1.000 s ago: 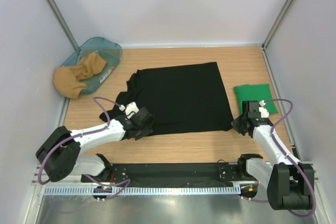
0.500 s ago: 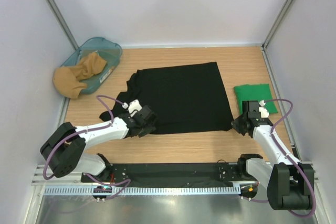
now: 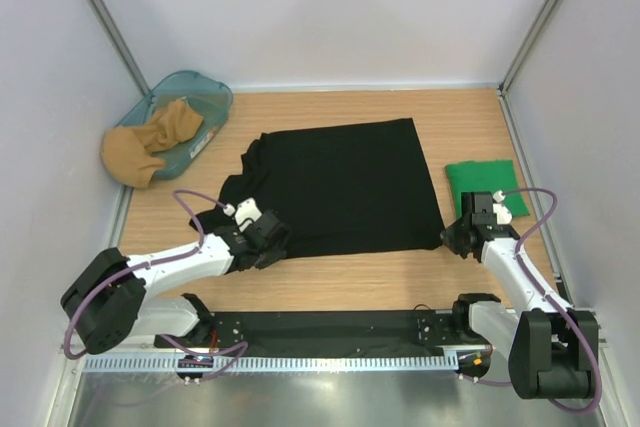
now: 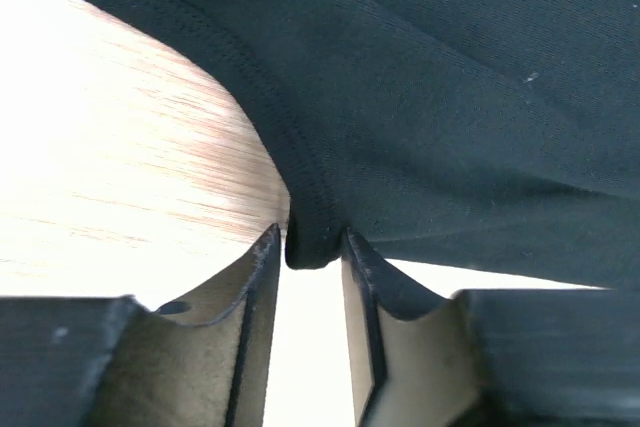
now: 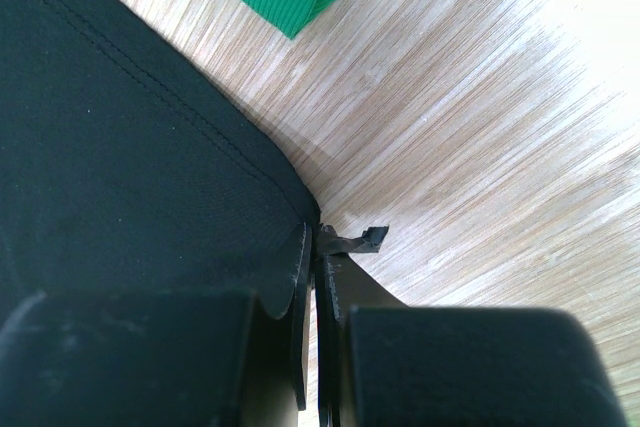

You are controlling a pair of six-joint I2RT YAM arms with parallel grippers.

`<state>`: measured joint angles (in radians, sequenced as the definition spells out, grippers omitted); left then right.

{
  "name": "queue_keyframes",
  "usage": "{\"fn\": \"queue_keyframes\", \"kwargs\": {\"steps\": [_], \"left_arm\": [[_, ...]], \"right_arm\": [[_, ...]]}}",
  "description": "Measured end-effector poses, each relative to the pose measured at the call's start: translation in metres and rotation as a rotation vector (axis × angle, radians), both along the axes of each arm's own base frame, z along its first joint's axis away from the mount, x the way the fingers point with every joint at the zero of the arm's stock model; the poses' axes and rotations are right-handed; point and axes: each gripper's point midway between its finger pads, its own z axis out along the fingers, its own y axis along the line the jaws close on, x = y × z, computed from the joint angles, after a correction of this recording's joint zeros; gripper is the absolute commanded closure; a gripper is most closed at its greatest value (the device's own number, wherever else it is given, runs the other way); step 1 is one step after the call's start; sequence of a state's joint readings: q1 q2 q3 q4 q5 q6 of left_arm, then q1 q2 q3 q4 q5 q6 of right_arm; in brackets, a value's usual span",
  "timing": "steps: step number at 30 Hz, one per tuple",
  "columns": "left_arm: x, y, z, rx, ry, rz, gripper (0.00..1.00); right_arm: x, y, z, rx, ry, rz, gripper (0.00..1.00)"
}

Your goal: Fold and stack the tank tops

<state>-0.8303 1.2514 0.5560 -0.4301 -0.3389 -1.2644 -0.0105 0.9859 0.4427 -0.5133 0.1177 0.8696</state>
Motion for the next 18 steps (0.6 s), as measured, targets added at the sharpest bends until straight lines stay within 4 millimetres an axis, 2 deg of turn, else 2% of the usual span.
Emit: {"fn": "queue_keyframes", "kwargs": {"steps": [6, 7, 8, 9, 18], "left_arm": [[0.0011, 0.0017, -0.001, 0.011, -0.001, 0.011, 0.73], [0.0022, 0.0009, -0.0011, 0.015, 0.0, 0.011, 0.89], [0.0039, -0.0002, -0.0015, 0.017, 0.001, 0.016, 0.97], [0.0051, -0.0004, -0.0033, 0.029, 0.004, 0.013, 1.0], [0.003, -0.0028, -0.0022, 0.035, 0.02, -0.009, 1.0]], "right_arm": [[0.0012, 0.0, -0.0006, -0.001, -0.002, 0.002, 0.98], [0.0013, 0.0, -0.0006, -0.001, -0.003, 0.002, 0.98], [0.0015, 0.0, -0.0004, -0.001, -0.004, 0.002, 0.98], [0.0015, 0.0, -0.0004, -0.001, -0.004, 0.002, 0.98], [-0.0053, -0.0004, 0.0018, -0.008, 0.004, 0.014, 0.99]]}}
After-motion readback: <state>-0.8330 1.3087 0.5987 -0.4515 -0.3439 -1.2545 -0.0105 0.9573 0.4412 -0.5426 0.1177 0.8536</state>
